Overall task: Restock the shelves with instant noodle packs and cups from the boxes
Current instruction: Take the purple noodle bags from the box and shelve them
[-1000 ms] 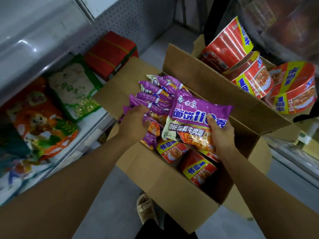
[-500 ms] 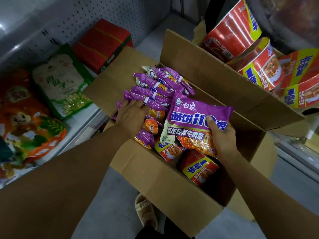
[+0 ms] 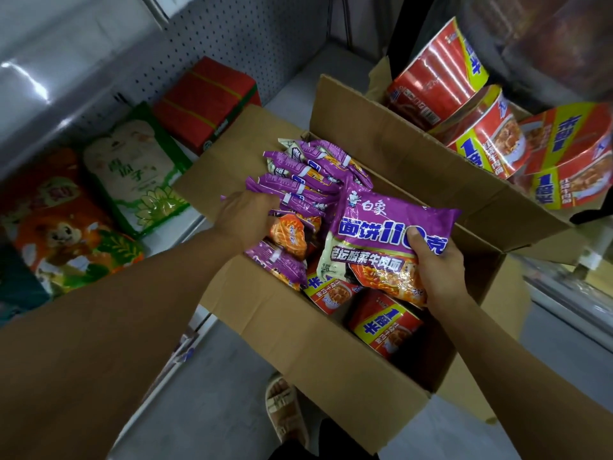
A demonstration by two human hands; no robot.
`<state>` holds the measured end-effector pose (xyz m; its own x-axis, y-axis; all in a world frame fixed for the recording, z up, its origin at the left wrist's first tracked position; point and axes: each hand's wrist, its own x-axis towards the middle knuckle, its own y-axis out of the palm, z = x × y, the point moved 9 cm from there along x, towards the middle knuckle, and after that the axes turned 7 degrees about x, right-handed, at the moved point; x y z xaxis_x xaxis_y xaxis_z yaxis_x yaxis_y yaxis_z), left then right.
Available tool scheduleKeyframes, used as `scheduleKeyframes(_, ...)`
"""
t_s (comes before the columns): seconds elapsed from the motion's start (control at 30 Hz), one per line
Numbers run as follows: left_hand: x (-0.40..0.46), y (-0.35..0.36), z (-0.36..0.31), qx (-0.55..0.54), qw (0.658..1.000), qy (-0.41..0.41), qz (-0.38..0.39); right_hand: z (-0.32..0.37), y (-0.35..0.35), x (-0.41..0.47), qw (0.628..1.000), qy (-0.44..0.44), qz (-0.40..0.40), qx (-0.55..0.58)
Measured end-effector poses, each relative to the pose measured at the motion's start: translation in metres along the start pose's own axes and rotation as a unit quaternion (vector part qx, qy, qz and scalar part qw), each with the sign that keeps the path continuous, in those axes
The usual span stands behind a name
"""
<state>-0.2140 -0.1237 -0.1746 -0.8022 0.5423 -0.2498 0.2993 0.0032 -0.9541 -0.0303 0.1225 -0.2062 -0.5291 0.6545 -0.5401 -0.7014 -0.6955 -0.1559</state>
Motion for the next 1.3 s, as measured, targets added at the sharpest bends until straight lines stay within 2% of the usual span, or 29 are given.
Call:
scheduleKeyframes(0.27,0.000,-0.075,0.006,-0.078,0.994,-0.038,-0.066,0.037,-0.013,-0.021,0.999,-0.015,-0.024,0.021)
scheduleKeyframes(0.47,-0.004,-0.101,0.023,-0.169,0.975,-0.106,-0.094,0.063,-0.018,-0.028,0.999,-0.026,-0.019,0.040)
scheduleKeyframes(0.57,-0.002,-0.110,0.019,-0.176,0.974,-0.100,-0.099,0.068,-0.016,-0.029,0.999,-0.022,-0.015,0.039)
scheduleKeyframes(0.7,0.005,-0.134,-0.013,-0.051,0.991,-0.018,-0.124,0.070,-0.016,-0.033,0.999,-0.013,-0.013,0.048)
scheduleKeyframes(0.8,0.019,-0.138,-0.039,0.051,0.993,0.044,-0.100,0.072,-0.016,-0.035,0.998,-0.009,-0.010,0.056)
scheduleKeyframes(1.0,0.051,-0.118,-0.100,0.237,0.958,0.159,-0.032,0.065,-0.022,-0.028,0.998,-0.002,-0.008,0.057)
scheduleKeyframes(1.2,0.084,-0.087,-0.126,0.302,0.935,0.174,-0.057,0.045,-0.040,-0.010,0.997,0.002,-0.017,0.070)
scheduleKeyframes(1.3,0.098,-0.075,-0.128,0.310,0.935,0.154,-0.082,0.035,-0.044,0.001,0.997,0.011,-0.018,0.073)
